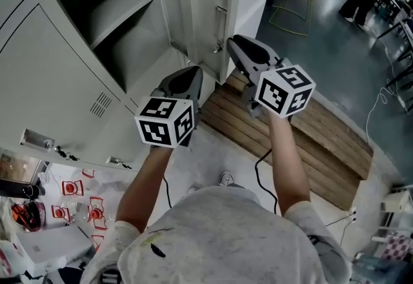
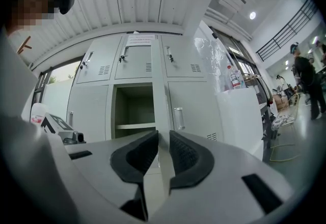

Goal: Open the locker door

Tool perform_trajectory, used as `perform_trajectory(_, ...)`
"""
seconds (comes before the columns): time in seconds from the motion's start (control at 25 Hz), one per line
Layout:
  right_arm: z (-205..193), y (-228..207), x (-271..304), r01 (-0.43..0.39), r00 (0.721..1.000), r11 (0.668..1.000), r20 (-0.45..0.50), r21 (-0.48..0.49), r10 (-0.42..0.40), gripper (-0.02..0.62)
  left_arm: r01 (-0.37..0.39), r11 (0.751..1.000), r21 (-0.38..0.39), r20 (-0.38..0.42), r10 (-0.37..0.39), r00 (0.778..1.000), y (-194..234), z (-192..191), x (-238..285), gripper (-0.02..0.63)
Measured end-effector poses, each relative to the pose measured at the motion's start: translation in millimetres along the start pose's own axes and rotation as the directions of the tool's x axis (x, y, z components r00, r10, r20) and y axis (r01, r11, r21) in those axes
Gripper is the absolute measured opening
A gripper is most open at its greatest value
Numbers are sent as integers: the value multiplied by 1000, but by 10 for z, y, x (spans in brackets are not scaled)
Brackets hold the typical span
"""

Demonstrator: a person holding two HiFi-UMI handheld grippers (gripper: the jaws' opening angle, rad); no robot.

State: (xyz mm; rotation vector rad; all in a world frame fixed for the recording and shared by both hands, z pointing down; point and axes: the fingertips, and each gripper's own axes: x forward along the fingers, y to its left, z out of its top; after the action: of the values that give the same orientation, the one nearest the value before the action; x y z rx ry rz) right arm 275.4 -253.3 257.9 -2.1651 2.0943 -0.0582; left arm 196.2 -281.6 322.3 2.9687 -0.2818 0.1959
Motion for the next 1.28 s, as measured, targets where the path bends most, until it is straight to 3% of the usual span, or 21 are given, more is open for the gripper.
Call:
perform_trajectory(0.12, 17, -106, 3, 10, 1000, 1000, 3, 6, -10, 61, 1, 1000, 3, 0, -1, 1000, -15, 19, 78, 8)
perform_trajectory(0.2, 30, -192, 12, 34, 999, 999, 9, -1, -34, 11, 1, 1000, 4, 2, -1, 1000, -24, 32, 130, 8)
perform_trajectory(1.28, 114, -1078, 233, 130, 991, 991, 39, 28, -131, 11, -39, 999, 12, -1, 39, 999, 152, 105, 595, 7)
